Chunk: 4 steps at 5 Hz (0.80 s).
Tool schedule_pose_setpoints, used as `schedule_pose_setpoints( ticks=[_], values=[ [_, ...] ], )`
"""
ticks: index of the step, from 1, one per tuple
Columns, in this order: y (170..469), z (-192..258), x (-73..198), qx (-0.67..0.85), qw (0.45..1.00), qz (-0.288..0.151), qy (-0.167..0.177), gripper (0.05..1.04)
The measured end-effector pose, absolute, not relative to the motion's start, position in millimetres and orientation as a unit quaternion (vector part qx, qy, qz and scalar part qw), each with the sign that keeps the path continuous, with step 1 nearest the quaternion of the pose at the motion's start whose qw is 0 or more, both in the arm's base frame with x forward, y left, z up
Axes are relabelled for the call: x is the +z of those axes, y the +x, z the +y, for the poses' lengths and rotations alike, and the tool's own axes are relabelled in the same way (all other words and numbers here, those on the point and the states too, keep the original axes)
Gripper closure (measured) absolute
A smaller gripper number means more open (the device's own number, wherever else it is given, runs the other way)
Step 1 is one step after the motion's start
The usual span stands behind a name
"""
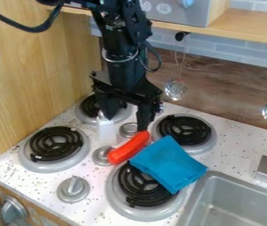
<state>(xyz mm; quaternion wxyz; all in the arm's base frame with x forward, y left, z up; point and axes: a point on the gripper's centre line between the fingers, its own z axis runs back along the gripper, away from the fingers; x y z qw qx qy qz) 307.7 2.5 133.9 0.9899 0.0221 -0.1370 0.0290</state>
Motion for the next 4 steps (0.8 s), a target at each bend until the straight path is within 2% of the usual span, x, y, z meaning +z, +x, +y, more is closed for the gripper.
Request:
schedule_pose_setpoints(
  ticks=[2,3,4],
  values=[
    [308.9,4.8,118.1,0.038,0.992,-0.12,0.025,0.079],
    [307.2,30.7,115.3,0.089,0.988,-0.121,0.029,0.079],
    [304.9,56.3,101.4,0.146,0.984,-0.102,0.032,0.079]
  ],
)
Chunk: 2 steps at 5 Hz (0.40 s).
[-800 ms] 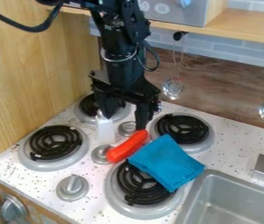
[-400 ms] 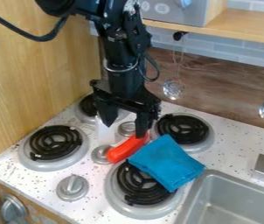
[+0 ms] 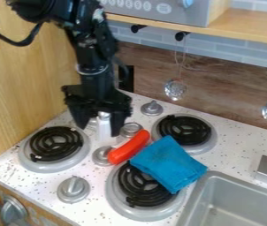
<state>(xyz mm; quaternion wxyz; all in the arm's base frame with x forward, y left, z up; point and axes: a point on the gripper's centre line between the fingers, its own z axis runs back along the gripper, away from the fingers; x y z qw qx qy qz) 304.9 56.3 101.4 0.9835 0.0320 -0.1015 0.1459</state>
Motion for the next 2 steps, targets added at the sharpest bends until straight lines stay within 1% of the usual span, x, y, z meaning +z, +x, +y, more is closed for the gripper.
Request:
schedule_pose_setpoints(
  ticks=[1,2],
  values=[
    [308.0,82.7,89.7,0.198,0.976,-0.085,0.032,0.079],
    [319.0,104.3,75.2,0.246,0.966,-0.07,0.024,0.079]
  ],
)
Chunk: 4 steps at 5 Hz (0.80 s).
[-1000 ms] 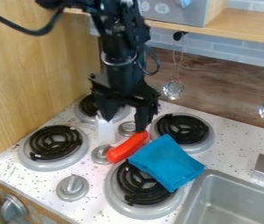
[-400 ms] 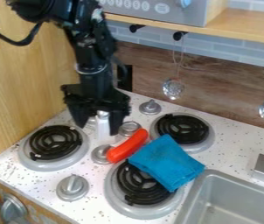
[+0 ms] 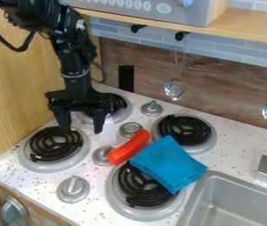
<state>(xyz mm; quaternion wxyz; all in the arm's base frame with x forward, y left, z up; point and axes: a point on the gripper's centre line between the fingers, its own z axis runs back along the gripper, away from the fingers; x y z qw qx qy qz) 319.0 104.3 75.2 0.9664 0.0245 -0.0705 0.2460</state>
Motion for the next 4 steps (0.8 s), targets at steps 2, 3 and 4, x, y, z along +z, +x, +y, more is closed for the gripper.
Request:
schedule_pose_setpoints(
  ticks=[2,3,4],
  values=[
    [344.4,114.4,65.2,0.303,0.951,-0.056,0.021,0.079],
    [355.5,115.9,63.8,0.321,0.945,-0.055,0.017,0.079],
    [368.9,114.3,61.9,0.326,0.944,-0.054,0.016,0.079]
  ],
)
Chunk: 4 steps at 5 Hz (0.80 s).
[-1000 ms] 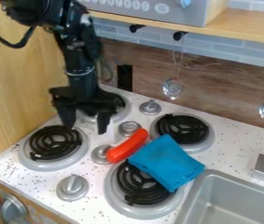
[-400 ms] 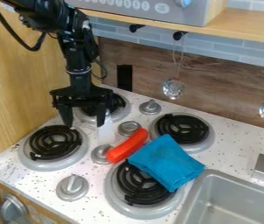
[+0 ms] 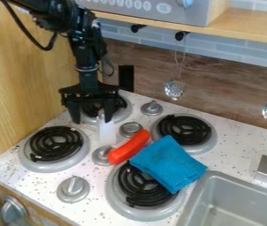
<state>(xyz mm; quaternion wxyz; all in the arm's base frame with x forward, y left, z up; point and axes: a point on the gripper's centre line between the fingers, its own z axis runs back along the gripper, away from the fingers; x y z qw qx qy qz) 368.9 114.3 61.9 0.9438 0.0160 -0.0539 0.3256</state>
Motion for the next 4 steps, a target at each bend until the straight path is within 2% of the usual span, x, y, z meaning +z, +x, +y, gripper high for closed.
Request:
schedule_pose_setpoints(
  ticks=[3,4],
  values=[
    [394.8,110.7,44.8,0.335,0.941,-0.043,0.015,0.079],
    [399.3,113.5,42.4,0.342,0.939,-0.044,0.019,0.135]
  ],
)
